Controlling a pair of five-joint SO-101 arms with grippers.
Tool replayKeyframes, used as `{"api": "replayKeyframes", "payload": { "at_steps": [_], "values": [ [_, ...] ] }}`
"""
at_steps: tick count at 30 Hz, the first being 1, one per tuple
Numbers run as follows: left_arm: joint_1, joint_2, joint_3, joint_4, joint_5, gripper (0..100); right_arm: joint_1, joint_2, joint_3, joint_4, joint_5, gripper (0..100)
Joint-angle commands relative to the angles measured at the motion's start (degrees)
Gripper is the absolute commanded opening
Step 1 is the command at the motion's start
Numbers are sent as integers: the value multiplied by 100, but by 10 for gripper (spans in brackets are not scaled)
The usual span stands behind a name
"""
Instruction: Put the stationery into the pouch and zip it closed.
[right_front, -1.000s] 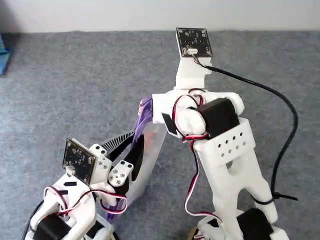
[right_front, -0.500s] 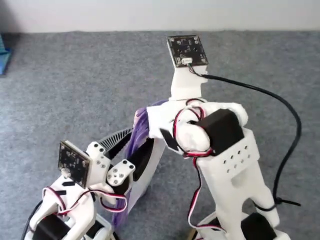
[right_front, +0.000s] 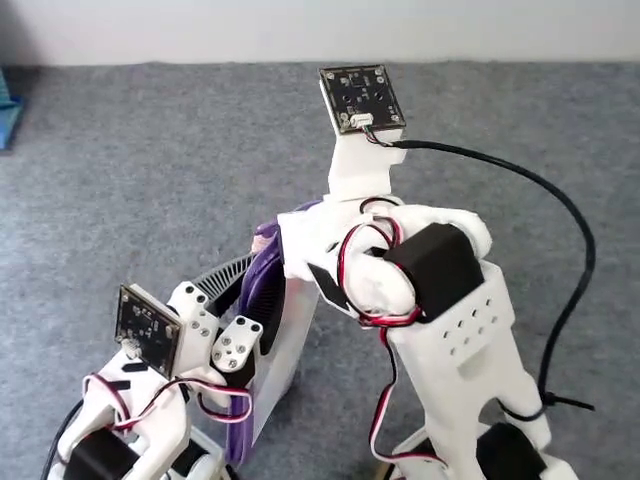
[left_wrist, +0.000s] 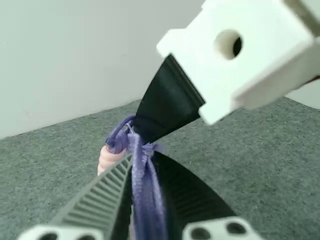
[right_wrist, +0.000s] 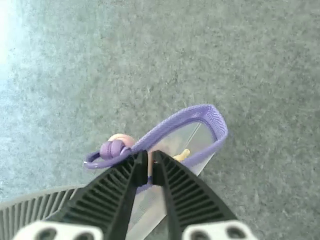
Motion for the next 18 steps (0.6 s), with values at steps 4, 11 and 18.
{"api": "replayKeyframes", "payload": {
  "at_steps": [4, 11, 18],
  "values": [
    [44, 18, -31, 35, -70, 12, -127, -110, -334, 127, -97, 223],
    [44, 18, -31, 35, -79, 12, -382, -66, -897, -338, -70, 158],
    [44, -9, 110, 26, -88, 12, -866, -22, -888, -330, -62, 158]
  ]
}}
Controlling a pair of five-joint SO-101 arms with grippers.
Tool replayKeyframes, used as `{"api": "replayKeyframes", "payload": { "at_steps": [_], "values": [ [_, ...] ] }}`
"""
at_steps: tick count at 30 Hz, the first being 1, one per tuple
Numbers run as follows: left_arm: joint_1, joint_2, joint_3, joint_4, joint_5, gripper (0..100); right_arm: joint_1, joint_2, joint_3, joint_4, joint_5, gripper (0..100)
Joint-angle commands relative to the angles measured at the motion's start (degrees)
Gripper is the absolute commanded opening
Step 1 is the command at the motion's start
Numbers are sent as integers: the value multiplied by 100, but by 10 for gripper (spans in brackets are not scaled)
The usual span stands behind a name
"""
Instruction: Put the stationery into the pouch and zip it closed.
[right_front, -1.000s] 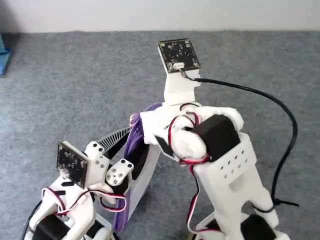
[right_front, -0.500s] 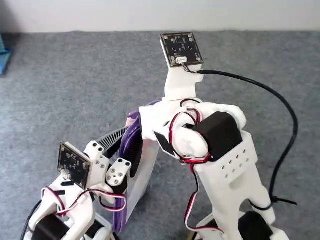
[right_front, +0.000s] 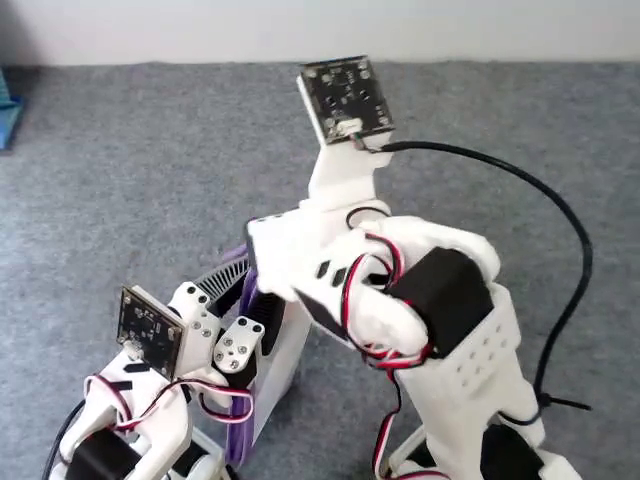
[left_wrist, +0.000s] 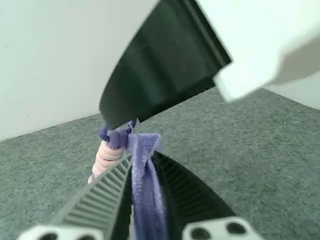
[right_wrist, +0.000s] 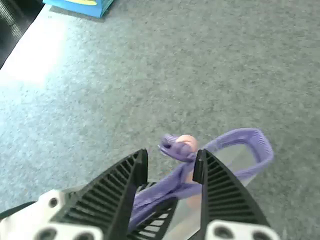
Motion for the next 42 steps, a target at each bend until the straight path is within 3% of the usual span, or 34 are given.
{"api": "replayKeyframes", "payload": {
  "at_steps": [1, 8, 13, 17, 24, 33, 37, 42],
  "values": [
    [44, 0, 31, 44, -79, 12, -66, 48, -158, -84, -9, 158],
    [44, 0, 31, 44, -79, 12, 224, 787, -132, -48, 9, 155],
    [44, -9, -13, 70, -79, 12, 400, 1059, -132, 215, 422, 146],
    [44, -9, -13, 70, -79, 12, 945, 998, -149, 145, 677, 0],
    [44, -9, -13, 53, -79, 12, 1754, 989, -545, 207, 862, 8],
    [44, -9, -13, 53, -79, 12, 1974, 989, -730, 391, 1002, 8],
    [44, -9, -13, 53, -79, 12, 1534, 989, -1081, 497, 571, 45],
    [44, -9, -13, 62, -79, 12, 681, 989, -1433, 523, 457, 264]
  ]
}}
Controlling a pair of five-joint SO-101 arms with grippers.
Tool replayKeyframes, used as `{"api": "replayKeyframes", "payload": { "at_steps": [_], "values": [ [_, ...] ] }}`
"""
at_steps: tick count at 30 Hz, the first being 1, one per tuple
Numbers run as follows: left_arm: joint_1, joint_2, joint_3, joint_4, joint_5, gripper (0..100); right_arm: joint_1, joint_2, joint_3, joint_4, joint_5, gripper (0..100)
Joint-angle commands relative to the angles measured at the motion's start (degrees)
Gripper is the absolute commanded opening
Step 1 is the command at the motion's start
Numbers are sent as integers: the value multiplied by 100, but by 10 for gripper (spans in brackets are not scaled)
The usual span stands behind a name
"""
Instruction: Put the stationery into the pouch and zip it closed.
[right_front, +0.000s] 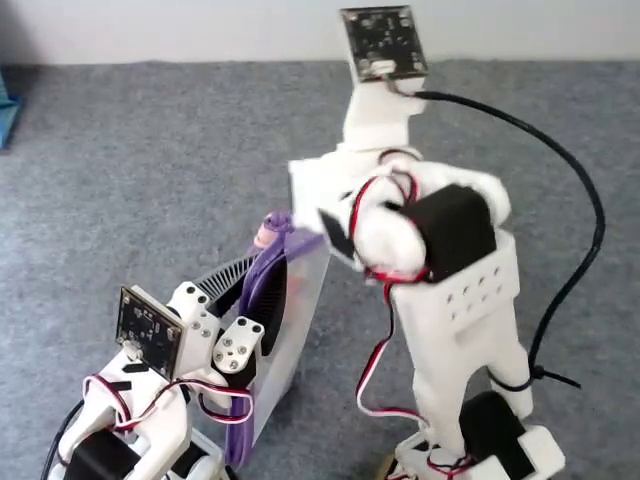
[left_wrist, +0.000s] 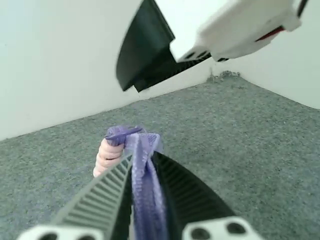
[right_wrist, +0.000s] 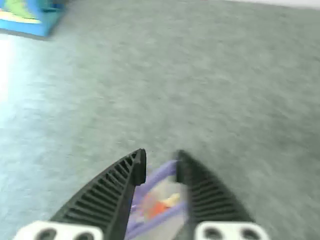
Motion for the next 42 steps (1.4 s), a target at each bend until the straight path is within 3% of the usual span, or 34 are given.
{"api": "replayKeyframes", "payload": {
  "at_steps": [1, 7, 19, 24, 28, 36, 42],
  "values": [
    [44, -9, -13, 62, -79, 12, -620, -48, -308, 242, -97, 269],
    [44, -9, -13, 62, -79, 12, -1042, 22, -281, 242, -105, 150],
    [44, -9, -13, 62, -79, 12, -954, -338, 1275, 251, -70, 199],
    [44, -9, -13, 35, -79, 12, -382, -312, 1741, 242, -35, 175],
    [44, -9, -22, 35, -79, 12, -4, -347, 1732, 207, 237, 0],
    [35, -9, -22, 35, -79, 12, 910, -277, 1442, 101, 615, 8],
    [9, -9, -110, 70, -79, 12, 1719, -277, 2189, -1059, 1073, 8]
  ]
}}
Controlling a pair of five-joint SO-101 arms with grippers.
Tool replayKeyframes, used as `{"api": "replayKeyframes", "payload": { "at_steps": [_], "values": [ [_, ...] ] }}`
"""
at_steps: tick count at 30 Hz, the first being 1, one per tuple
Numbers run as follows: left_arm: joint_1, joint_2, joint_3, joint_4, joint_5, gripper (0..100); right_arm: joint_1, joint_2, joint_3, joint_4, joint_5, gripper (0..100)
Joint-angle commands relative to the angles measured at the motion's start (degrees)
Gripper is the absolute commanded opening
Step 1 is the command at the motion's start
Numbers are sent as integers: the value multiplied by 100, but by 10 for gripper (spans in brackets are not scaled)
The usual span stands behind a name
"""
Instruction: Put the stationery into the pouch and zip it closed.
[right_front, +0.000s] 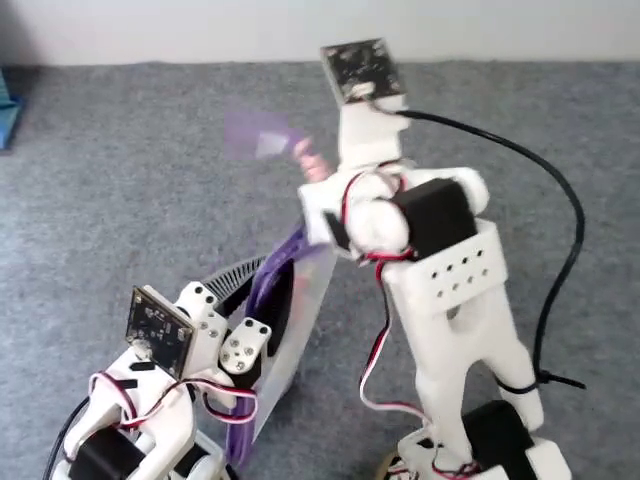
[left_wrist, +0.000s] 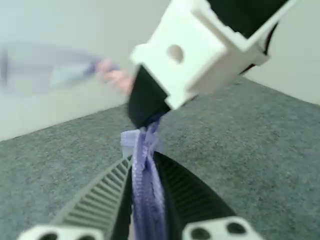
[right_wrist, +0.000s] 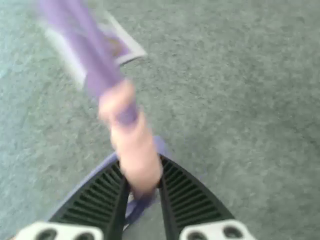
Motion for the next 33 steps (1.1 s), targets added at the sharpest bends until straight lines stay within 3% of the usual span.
{"api": "replayKeyframes", "payload": {
  "at_steps": [1, 9, 19, 33],
  "values": [
    [-18, -26, -163, 79, -62, 12, 769, -31, 501, -813, 290, 8],
    [-26, -26, -251, 211, -62, 11, 1244, -40, 1626, -1903, 440, 8],
    [-26, -26, -426, 290, -53, 11, 1719, 330, 2796, -4075, 985, 8],
    [0, -26, -426, 290, -62, 11, 1938, 567, 2804, -4479, 1029, 8]
  ]
}}
